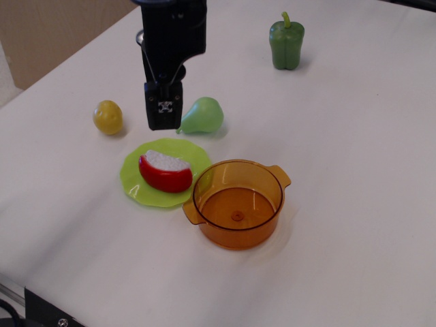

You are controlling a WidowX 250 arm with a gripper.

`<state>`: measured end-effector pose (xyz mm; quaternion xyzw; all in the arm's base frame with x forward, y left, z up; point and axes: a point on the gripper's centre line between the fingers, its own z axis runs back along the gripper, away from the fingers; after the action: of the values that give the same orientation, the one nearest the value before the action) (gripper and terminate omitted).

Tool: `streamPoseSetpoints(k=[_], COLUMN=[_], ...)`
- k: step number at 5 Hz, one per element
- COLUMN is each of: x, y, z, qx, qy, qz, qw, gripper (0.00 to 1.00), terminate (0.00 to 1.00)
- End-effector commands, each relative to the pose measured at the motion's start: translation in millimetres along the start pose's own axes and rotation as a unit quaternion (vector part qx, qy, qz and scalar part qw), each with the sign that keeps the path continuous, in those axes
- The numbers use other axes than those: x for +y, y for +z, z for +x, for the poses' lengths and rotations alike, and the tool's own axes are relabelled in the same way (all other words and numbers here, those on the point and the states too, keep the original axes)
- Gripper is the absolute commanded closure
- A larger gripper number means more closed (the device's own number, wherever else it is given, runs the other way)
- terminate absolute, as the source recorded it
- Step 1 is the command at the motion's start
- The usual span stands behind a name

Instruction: Take sushi off plate

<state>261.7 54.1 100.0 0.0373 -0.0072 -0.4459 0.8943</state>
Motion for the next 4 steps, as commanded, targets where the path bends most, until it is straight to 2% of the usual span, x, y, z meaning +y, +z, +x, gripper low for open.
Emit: streamPoseSetpoints(k=[1,3,4], x=[7.5,2.7,1.2], y=[-29.0,-54.3,-55.7], z=[2.3,5.2,2.3], qx=[-0.001,0.014,0.018], qy=[-0.147,-0.151,-0.151], qz=[-0.008,-0.018,-0.026], qw=[0.9891,0.9883,0.988], gripper=[0.0,0.0,0.0], terminate=[0.0,0.0,0.0])
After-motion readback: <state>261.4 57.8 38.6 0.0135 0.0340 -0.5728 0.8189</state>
